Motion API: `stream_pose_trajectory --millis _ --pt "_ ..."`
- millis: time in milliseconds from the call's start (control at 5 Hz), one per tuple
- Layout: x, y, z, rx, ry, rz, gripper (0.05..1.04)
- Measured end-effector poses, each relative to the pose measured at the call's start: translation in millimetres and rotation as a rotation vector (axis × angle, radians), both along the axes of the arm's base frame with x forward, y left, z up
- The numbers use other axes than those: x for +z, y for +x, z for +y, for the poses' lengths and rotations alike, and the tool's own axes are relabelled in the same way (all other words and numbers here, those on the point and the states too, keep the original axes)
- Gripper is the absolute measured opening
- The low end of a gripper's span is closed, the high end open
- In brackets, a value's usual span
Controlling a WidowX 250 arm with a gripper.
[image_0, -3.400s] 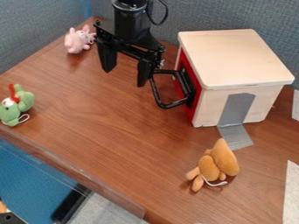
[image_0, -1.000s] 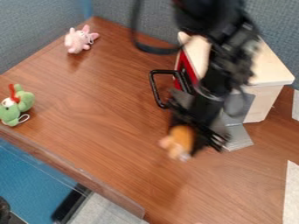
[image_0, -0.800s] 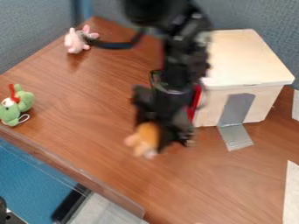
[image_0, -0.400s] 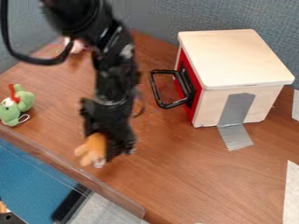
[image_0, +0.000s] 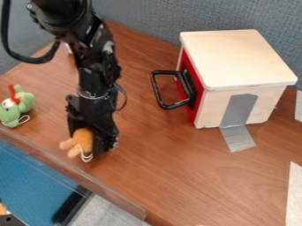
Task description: Move the orange bunny to the bottom center of table
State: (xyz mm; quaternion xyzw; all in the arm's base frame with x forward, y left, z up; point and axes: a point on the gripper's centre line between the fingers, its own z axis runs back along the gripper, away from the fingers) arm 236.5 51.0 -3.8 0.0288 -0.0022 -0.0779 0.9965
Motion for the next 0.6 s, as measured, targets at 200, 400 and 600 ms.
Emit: stream_pose_trajectory --millis 200,400,600 --pt "3.6 1 3 -0.024 0.011 0.02 1.005" --pt "26.1 4 3 -0.022 0.019 0.002 1.0" --pt "51.1 4 -2 -0.049 -0.002 -0.022 1.0"
